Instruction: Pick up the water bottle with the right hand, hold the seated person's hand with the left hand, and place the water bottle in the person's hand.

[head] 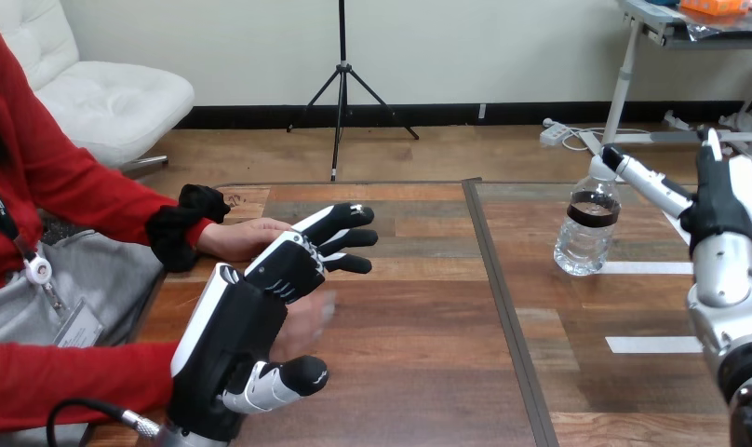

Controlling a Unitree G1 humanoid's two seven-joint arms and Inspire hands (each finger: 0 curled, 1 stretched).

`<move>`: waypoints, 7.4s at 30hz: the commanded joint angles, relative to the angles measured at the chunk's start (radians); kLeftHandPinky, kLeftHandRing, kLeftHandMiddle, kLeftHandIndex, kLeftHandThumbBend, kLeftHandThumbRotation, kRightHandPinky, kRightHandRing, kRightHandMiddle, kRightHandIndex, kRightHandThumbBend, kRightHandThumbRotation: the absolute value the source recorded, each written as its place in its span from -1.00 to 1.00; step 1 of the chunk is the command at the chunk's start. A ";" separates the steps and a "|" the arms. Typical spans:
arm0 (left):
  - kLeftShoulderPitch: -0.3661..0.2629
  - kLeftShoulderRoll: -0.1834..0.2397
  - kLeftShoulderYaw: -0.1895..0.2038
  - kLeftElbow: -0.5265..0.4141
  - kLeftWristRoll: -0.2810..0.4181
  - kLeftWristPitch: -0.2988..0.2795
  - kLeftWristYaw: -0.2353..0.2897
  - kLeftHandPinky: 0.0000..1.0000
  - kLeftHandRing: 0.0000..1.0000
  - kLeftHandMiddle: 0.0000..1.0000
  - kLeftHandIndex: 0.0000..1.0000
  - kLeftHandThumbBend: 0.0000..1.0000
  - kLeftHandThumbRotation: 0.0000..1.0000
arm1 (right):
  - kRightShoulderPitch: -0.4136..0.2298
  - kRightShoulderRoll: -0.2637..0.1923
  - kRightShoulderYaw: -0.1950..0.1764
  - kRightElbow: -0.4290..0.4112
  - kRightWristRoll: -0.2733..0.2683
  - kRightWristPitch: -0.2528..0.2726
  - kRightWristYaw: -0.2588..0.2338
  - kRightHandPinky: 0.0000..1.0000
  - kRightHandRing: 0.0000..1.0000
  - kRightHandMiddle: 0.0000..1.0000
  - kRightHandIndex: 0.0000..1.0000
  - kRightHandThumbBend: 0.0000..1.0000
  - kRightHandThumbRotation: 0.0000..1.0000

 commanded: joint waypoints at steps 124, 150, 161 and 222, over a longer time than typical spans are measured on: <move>0.089 -0.034 -0.086 -0.149 0.048 -0.039 0.117 0.41 0.67 0.75 0.72 1.00 0.39 | -0.177 0.023 0.373 0.027 -0.330 0.018 0.130 0.20 0.22 0.27 0.35 1.00 0.53; 0.070 -0.040 -0.097 -0.132 0.033 -0.024 0.103 0.49 0.69 0.75 0.73 1.00 0.45 | -0.187 -0.011 0.369 -0.002 -0.315 -0.116 0.197 -0.59 -0.70 -0.62 -0.60 1.00 0.67; 0.044 -0.049 -0.101 -0.108 0.029 -0.026 0.095 0.49 0.69 0.76 0.73 1.00 0.47 | -0.202 -0.028 0.370 -0.030 -0.314 -0.173 0.223 -0.74 -0.76 -0.65 -0.61 1.00 0.70; -0.088 -0.055 -0.082 -0.007 0.103 -0.047 0.150 0.35 0.63 0.73 0.69 1.00 0.50 | -0.122 -0.148 0.272 -0.487 -0.203 -0.197 0.291 -0.59 -0.50 -0.38 -0.31 1.00 0.66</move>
